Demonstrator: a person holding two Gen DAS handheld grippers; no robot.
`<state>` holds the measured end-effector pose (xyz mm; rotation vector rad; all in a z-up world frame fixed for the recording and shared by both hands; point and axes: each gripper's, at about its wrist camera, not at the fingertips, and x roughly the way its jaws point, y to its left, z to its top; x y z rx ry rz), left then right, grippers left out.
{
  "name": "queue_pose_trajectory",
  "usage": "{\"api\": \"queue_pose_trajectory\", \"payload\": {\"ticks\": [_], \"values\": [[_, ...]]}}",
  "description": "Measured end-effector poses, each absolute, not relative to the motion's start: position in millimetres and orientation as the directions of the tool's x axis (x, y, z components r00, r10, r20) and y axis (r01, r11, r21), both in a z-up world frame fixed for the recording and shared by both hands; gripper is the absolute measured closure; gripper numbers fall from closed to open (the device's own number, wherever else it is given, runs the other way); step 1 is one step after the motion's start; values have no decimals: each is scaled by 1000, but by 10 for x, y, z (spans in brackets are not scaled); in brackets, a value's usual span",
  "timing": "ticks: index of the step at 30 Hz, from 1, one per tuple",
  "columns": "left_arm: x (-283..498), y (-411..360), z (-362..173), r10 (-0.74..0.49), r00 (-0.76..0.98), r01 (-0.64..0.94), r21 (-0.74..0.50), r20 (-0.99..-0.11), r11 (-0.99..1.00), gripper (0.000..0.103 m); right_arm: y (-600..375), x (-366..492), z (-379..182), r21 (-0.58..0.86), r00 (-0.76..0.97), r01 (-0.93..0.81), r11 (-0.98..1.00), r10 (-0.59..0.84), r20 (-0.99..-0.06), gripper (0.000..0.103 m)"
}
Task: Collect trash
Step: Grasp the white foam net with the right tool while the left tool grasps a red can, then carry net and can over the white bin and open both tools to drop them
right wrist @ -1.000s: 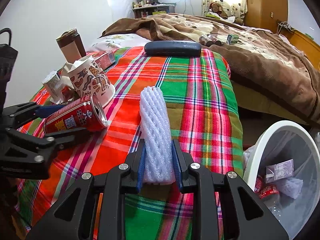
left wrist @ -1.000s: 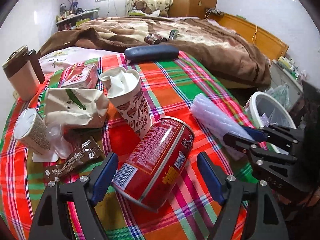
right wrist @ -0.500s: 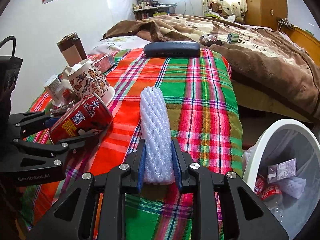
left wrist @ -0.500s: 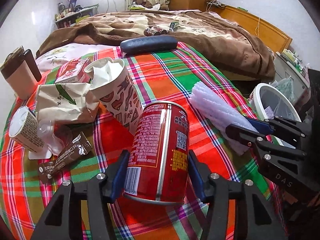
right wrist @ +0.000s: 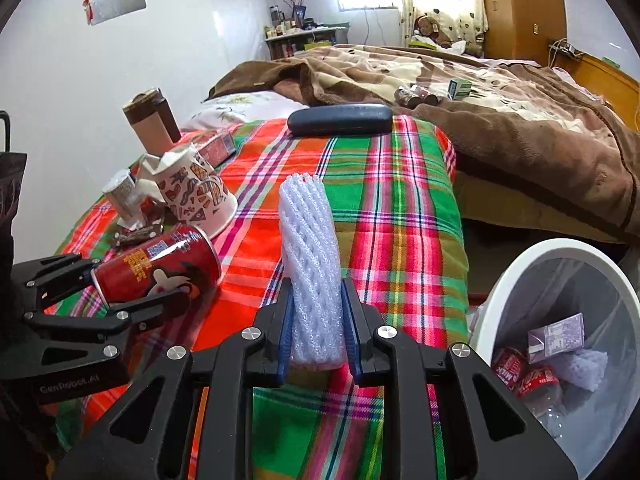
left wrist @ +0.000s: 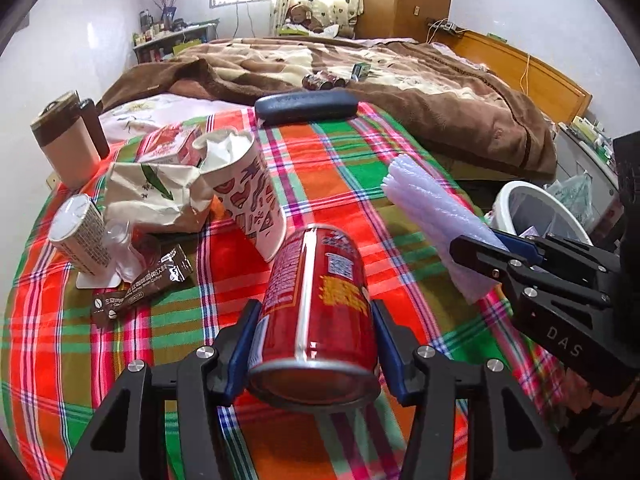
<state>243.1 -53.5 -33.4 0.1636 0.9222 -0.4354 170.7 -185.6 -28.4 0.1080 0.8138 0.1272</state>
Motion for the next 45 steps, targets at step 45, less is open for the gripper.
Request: {"api": "queue_pose_trajectory", "payload": {"ticks": [45], "values": [[1867,-1519,72,-384,537,516,-67,-751,854,51,-2779,1086,12,192,762,90,977,56,-645,80]]}}
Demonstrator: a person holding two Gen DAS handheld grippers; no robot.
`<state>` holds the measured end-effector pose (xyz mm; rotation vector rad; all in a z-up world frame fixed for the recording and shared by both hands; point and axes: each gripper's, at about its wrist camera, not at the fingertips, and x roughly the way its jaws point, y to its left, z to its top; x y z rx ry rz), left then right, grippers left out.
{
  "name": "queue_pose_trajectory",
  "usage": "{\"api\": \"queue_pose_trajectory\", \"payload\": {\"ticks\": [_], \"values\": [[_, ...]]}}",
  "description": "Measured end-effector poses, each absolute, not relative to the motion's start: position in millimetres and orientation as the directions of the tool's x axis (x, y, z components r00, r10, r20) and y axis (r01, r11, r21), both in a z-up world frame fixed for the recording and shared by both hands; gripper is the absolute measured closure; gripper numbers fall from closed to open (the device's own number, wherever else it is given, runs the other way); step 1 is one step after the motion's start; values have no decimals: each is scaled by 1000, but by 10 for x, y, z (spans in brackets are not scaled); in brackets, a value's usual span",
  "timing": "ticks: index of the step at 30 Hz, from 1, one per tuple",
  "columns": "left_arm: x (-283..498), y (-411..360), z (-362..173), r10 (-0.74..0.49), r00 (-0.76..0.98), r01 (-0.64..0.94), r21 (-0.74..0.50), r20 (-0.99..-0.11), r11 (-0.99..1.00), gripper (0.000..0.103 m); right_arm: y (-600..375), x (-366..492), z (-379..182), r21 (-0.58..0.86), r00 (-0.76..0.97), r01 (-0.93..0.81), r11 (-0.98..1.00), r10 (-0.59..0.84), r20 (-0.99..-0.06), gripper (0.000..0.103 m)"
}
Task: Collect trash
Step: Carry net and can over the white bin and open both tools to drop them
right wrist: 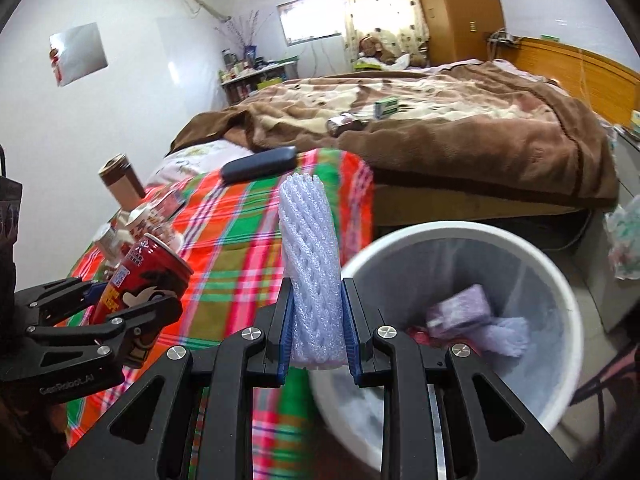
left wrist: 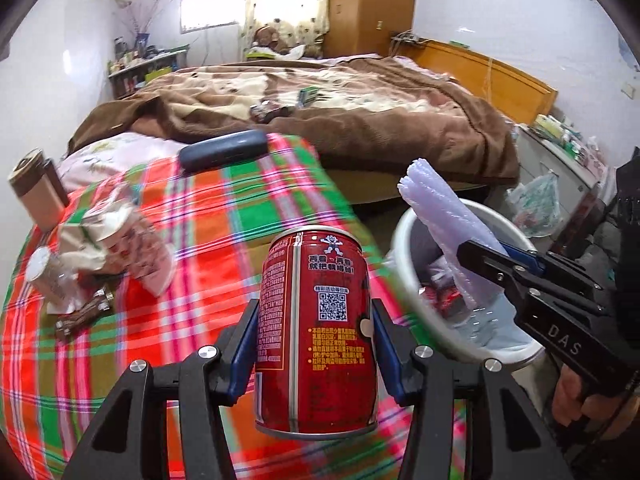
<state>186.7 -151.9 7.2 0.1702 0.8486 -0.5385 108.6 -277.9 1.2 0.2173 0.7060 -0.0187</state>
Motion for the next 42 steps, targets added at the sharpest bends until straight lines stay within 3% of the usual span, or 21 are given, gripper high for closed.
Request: {"api": "queue_pose_trajectory", "payload": {"ticks": [14,28,30,32,33,42], "values": [[1646,-2461,-64,-448,454,617,-90,-770,781,51,-3374,905,-97,143,722,246,959,-83,-687,80],[1600,-2900,-243,-457,405,652,-101,-792,751,50,-3650,885,-330,117,639,308,944,-114,-760,78],[1597,-2907,-231,-460,412,653,-98,-786,751,45,-3664,867,-335,116,637,316,942,-120,-762,73],[1599,-2884,-227,-464,412,648,-105,-784,754,36,-3660,847,-331,119,637,313,942,-115,-762,52],[1598,-2878,-222,-465,411,648,-108,-785,754,35,-3657,834,-320,126,643,312,942,-111,-758,48],[1587,-2700,-148,-463,440,629,-104,-769,770,35,-3625,790,-254,140,663,308,941,-107,-741,48]]}}
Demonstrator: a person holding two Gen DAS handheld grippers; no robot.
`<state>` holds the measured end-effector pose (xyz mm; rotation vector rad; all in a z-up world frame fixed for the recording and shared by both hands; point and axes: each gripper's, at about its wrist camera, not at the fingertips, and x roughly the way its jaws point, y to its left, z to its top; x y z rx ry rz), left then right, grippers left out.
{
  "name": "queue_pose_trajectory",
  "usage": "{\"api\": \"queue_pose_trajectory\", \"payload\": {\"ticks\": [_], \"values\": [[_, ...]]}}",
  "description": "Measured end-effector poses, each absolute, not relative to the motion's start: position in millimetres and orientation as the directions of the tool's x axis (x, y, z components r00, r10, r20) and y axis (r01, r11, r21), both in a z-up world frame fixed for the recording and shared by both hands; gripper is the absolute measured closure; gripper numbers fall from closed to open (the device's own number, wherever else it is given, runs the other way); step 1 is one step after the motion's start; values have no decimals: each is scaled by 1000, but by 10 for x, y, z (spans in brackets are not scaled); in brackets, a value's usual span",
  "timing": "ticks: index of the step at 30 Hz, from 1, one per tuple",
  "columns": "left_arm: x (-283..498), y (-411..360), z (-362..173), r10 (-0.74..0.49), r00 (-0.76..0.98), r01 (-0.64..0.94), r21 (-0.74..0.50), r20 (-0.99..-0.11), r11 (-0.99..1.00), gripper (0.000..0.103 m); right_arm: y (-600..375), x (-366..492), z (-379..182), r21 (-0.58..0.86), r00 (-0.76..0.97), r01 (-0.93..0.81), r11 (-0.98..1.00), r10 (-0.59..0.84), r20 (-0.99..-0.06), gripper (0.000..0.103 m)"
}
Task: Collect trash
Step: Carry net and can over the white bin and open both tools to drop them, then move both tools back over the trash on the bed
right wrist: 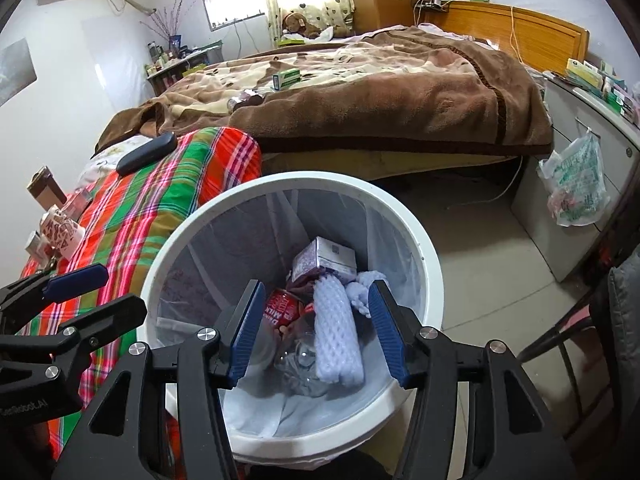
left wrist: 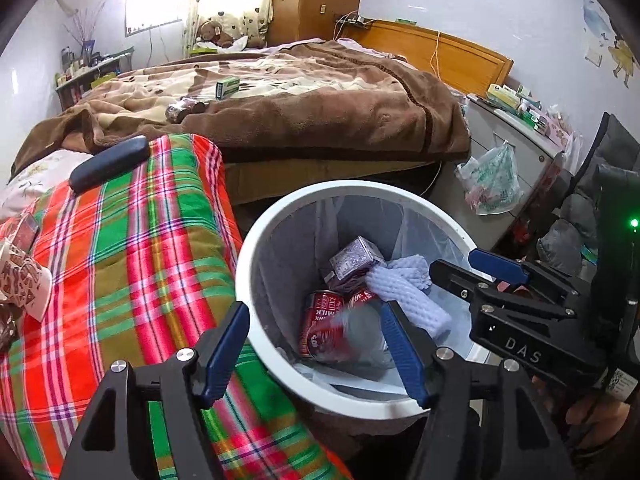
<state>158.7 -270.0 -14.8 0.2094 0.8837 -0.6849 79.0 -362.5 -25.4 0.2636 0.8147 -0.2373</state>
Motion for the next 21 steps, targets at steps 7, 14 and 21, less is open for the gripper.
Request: {"api": "queue_pose_trajectory", "payload": {"ticks": [7,14,21], "values": [[1554,-2507,-73,-458,464,603,-108,-758,791,35,-3528,801,-156,142,686,293,946,-104,-720,48],[1529,-2252,30,-448,498,569,-110,-743,815,35,-3367,821,-56,150,713,260,954,-85,-696,48],[1559,-1883,103,-430,534,515,-123,-728,848,35,-3117,891,5,155,735,207,966,-49,-676,48]]}}
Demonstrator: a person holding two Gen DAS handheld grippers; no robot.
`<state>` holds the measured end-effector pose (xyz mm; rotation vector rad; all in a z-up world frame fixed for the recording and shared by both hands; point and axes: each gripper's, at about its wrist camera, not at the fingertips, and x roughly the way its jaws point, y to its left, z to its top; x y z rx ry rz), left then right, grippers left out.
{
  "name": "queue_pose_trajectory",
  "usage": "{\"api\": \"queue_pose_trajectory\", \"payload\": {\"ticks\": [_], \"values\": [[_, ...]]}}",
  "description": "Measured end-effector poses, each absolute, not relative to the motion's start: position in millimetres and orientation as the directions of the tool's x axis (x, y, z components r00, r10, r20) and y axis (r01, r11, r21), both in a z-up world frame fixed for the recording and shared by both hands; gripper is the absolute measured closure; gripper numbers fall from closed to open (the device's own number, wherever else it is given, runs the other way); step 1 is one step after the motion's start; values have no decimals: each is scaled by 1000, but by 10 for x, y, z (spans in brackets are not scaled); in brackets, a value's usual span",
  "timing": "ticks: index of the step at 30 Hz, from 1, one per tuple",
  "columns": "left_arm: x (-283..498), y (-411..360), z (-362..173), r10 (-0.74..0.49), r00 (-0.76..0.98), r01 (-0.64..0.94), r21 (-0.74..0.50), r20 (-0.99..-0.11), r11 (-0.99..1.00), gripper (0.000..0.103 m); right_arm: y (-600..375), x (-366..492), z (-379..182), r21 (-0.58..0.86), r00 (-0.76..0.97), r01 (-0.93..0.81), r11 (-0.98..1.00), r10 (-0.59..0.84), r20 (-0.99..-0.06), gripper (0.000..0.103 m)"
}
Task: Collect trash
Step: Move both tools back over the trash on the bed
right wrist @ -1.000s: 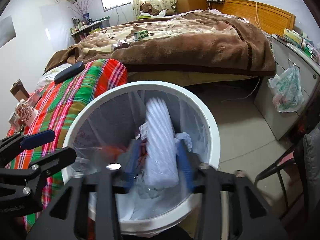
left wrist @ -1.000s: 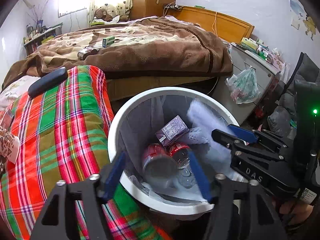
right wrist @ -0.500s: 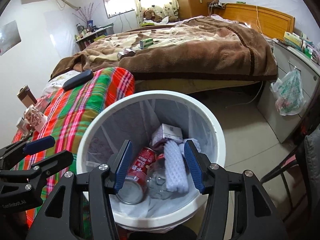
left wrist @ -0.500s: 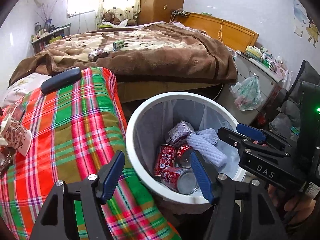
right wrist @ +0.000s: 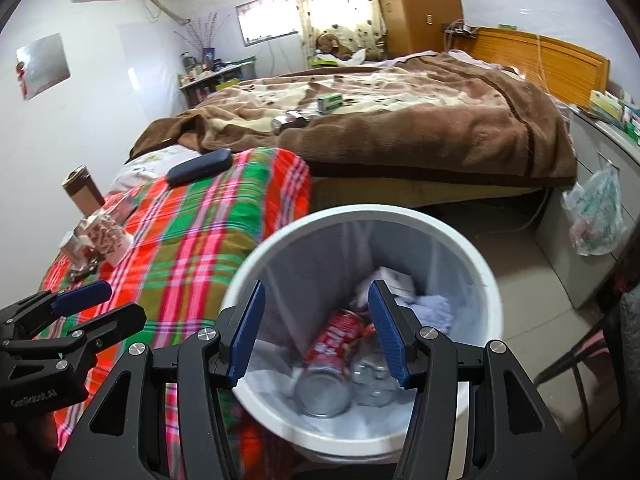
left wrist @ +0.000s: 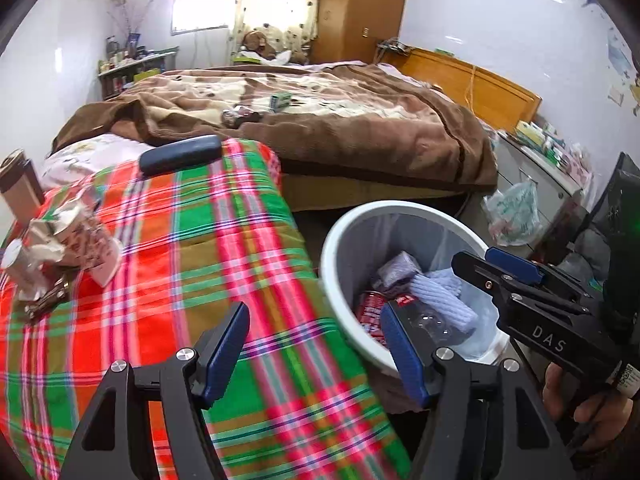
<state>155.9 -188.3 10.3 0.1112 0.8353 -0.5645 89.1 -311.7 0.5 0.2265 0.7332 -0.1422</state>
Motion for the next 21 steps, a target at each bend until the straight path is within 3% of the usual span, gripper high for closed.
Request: {"api": "queue_pose_trajectory", "payload": {"ticks": [21], "values": [[1850,-255,126,-251,663,215,-142,-705,966,35,-2170,1315,-19,139,730,-14,990,105,-676,48]]}}
